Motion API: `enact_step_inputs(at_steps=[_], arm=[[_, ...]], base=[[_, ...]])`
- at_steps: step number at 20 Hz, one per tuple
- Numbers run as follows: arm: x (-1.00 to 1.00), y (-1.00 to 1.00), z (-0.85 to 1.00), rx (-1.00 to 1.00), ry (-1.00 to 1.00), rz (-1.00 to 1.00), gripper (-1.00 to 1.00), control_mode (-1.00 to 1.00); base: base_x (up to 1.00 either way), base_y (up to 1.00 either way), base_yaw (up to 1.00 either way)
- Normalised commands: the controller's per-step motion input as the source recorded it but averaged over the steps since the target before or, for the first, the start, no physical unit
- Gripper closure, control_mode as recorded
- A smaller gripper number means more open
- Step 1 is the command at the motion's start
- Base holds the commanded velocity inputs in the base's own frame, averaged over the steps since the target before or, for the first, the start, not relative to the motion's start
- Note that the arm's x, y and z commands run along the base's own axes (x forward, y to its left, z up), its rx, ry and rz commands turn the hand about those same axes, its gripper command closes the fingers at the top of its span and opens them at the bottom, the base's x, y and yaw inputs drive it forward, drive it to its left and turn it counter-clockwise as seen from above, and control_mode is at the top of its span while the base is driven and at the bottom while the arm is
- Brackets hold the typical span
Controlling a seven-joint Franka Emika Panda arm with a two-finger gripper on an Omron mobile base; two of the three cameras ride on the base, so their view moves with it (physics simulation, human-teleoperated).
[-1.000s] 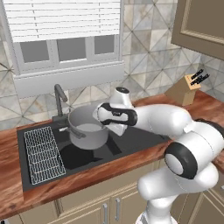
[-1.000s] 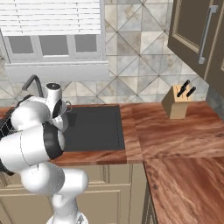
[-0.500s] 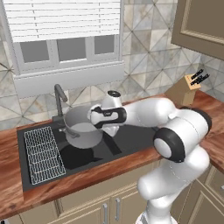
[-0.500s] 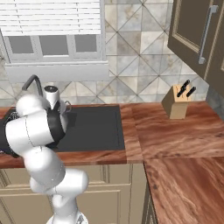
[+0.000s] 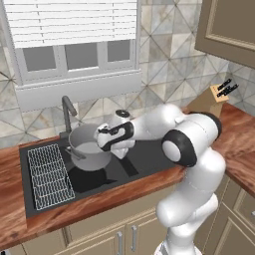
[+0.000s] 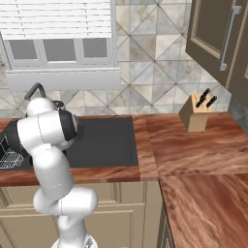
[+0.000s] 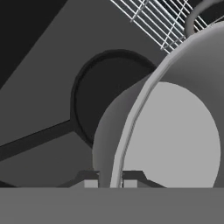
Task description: Move the pot and pan from the stove into the sink.
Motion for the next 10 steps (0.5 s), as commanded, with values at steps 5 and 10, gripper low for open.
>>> enact_step_inputs(at_steps=[5,10], arm=[[0.23,0.08,-0.29,0.02,0.00,0.00,1.00,-1.00],[0.20,0.05,-0.38,0.00,0.00,0.00,1.00,-1.00]], base=[[0.00,0.00,0.00],[0.00,0.00,0.00]])
